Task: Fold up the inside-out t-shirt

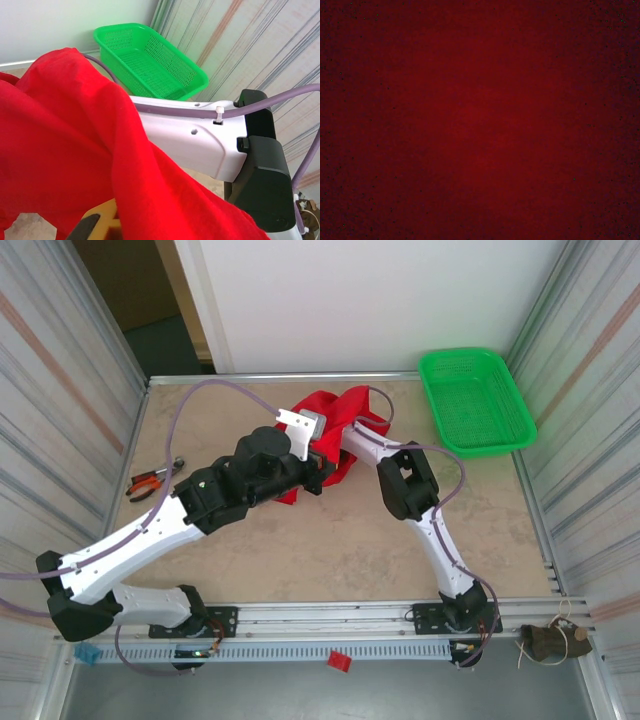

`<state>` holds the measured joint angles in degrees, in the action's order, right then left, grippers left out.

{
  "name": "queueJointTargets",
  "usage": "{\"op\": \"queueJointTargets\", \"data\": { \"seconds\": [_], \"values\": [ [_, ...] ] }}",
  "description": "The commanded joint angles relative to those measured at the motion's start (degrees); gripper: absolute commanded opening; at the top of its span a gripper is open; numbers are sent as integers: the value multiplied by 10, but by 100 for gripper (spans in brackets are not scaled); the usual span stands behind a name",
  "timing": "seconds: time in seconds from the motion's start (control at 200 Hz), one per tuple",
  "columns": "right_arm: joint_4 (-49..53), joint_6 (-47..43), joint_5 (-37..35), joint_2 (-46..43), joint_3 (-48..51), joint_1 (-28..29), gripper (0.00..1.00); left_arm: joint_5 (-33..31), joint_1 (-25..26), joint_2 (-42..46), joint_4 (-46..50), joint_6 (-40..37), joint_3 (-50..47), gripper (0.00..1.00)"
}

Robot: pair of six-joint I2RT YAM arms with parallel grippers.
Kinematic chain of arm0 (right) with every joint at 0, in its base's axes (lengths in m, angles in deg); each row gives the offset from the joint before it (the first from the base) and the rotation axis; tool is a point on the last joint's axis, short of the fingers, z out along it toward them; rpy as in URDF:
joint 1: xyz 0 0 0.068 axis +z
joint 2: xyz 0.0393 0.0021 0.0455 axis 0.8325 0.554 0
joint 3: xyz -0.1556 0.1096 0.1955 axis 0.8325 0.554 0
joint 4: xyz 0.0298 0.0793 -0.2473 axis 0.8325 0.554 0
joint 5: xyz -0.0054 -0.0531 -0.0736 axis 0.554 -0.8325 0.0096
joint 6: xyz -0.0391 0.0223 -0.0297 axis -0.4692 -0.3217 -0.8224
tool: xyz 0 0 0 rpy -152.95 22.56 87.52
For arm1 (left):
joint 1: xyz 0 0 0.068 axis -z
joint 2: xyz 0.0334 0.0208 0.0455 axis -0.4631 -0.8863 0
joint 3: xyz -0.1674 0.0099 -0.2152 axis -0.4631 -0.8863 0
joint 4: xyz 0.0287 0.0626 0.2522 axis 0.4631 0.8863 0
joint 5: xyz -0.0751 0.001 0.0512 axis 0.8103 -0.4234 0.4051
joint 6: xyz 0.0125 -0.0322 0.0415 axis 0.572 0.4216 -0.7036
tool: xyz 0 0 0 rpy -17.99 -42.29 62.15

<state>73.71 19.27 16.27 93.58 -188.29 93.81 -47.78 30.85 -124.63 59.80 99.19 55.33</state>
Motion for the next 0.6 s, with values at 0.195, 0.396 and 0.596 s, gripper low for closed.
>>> {"op": "queueJointTargets", "data": {
  "seconds": [0.195, 0.396, 0.596],
  "values": [
    [-5, 18, 116, 11, 86, 0, 0, 12, -9, 20, -30, 17, -10, 0],
    [-229, -90, 186, -106, 249, -2, 0, 16, -73, 28, -31, 51, -51, 0],
    [-398, -188, 309, -226, 392, -17, 0, 45, -188, 44, -66, 91, -118, 0]
  ]
}}
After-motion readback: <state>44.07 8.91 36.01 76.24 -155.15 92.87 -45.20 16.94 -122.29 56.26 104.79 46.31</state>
